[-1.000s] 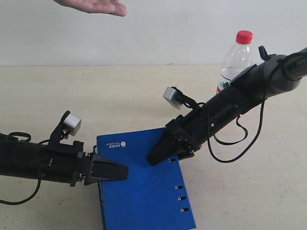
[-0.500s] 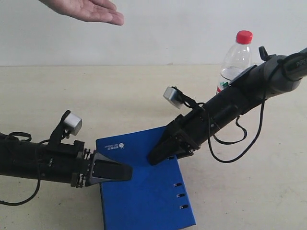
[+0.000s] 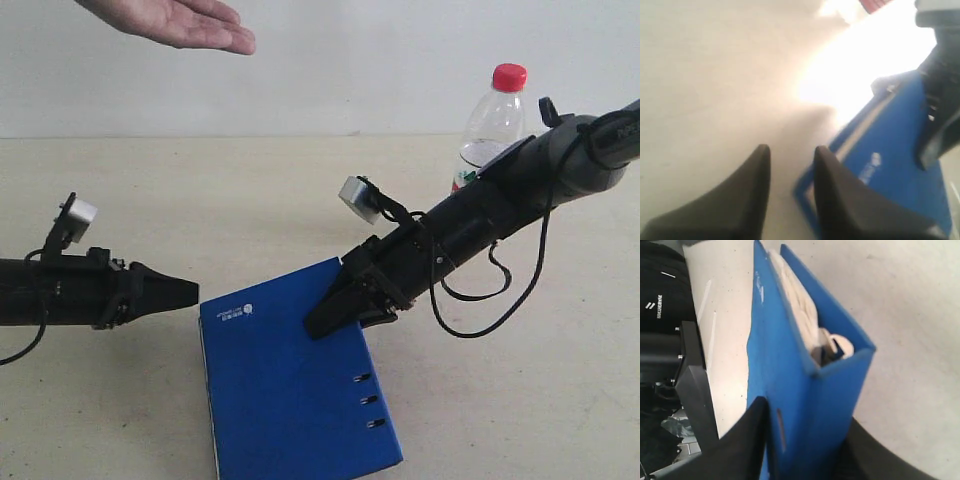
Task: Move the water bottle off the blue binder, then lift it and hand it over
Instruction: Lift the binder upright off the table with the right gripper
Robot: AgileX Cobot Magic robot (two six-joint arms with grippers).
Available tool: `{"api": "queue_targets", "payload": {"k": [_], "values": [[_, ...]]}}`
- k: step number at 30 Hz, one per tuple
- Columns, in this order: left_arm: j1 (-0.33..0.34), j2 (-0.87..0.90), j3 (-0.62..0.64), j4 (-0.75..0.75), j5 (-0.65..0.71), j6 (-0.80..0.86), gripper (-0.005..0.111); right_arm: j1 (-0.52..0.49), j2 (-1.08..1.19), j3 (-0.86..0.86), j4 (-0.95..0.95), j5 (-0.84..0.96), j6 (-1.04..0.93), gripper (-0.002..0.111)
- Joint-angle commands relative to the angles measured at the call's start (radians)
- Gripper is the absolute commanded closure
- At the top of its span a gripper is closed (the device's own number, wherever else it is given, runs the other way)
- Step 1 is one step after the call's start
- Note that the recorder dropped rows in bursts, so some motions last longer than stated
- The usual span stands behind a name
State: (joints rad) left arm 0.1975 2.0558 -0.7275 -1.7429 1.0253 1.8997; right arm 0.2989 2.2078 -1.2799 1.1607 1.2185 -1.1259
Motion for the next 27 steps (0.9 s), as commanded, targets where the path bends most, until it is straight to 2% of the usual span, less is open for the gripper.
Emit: {"api": "queue_targets", "payload": {"k": [1,2,6,11,14,17,21,24,27], "values": [[0.022,-0.008,-0.004,-0.002,0.001,0.001,0.096,0.001,-0.076,0.001,-0.022,0.003,-0.043,0.108],[0.024,-0.008,-0.004,-0.002,0.006,0.001,0.102,0.001,-0.101,0.001,-0.023,0.003,-0.053,0.108],[0.028,-0.022,-0.004,-0.002,0.026,0.045,0.102,0.001,-0.195,0.001,-0.030,0.003,-0.080,0.108],[0.028,-0.126,-0.004,-0.002,0.026,0.146,0.102,0.001,-0.319,0.001,-0.042,0.003,-0.096,0.108],[0.028,-0.254,-0.004,0.032,0.026,0.182,0.102,0.001,-0.413,0.006,-0.096,0.003,-0.084,0.108],[0.028,-0.366,-0.004,0.132,0.033,0.158,0.102,0.001,-0.524,0.096,-0.128,0.003,-0.084,0.108],[0.028,-0.418,-0.004,0.116,0.092,0.101,0.102,0.005,-0.647,0.219,-0.145,0.003,-0.106,0.108],[0.025,-0.460,-0.004,0.033,-0.024,0.041,0.102,0.054,-0.717,0.226,-0.139,-0.139,-0.198,0.108],[0.020,-0.542,-0.001,-0.002,-0.372,0.002,0.102,0.153,-0.731,0.148,-0.138,-0.355,-0.217,0.108]]}}
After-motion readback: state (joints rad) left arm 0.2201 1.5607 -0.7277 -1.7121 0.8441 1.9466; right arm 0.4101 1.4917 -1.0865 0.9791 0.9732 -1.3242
